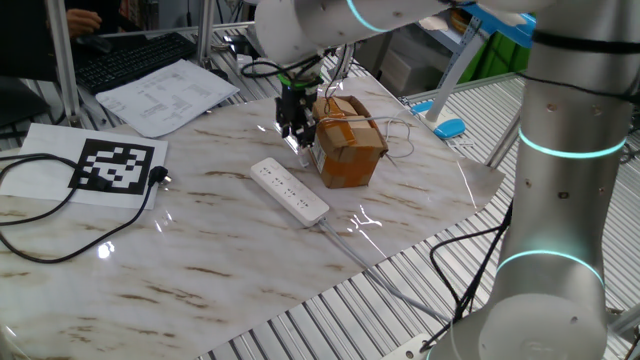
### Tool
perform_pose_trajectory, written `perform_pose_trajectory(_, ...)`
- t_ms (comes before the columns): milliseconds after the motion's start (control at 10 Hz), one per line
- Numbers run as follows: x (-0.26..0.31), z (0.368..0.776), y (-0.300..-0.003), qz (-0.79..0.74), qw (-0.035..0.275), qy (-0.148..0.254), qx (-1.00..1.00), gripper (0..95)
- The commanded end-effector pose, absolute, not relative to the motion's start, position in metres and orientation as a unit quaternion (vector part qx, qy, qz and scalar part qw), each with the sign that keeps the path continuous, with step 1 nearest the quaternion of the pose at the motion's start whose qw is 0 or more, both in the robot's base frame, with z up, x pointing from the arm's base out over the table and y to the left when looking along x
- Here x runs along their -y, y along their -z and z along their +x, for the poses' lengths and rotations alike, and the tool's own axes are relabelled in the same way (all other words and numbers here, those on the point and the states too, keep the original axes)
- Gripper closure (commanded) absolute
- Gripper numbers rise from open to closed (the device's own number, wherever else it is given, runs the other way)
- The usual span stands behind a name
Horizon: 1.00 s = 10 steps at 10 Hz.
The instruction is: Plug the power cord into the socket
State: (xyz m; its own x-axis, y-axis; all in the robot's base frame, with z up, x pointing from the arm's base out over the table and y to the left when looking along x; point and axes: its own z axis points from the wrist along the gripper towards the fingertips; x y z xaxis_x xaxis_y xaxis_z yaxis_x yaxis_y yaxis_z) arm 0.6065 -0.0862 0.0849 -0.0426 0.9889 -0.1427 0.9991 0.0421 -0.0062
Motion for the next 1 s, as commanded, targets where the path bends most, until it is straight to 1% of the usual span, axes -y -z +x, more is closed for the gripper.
perform_pose_trajectory(100, 0.089, 0.605, -0.082, 0.696, 0.054, 0.050, -0.714, 38.0)
perform_pose_trajectory(300, 0.090, 0.607, -0.080, 0.699, 0.055, 0.048, -0.711, 38.0)
perform_pose_trajectory(500, 0.094, 0.611, -0.076, 0.696, 0.064, 0.051, -0.714, 38.0)
perform_pose_trajectory(1000, 0.098, 0.613, -0.070, 0.694, 0.063, 0.049, -0.716, 38.0)
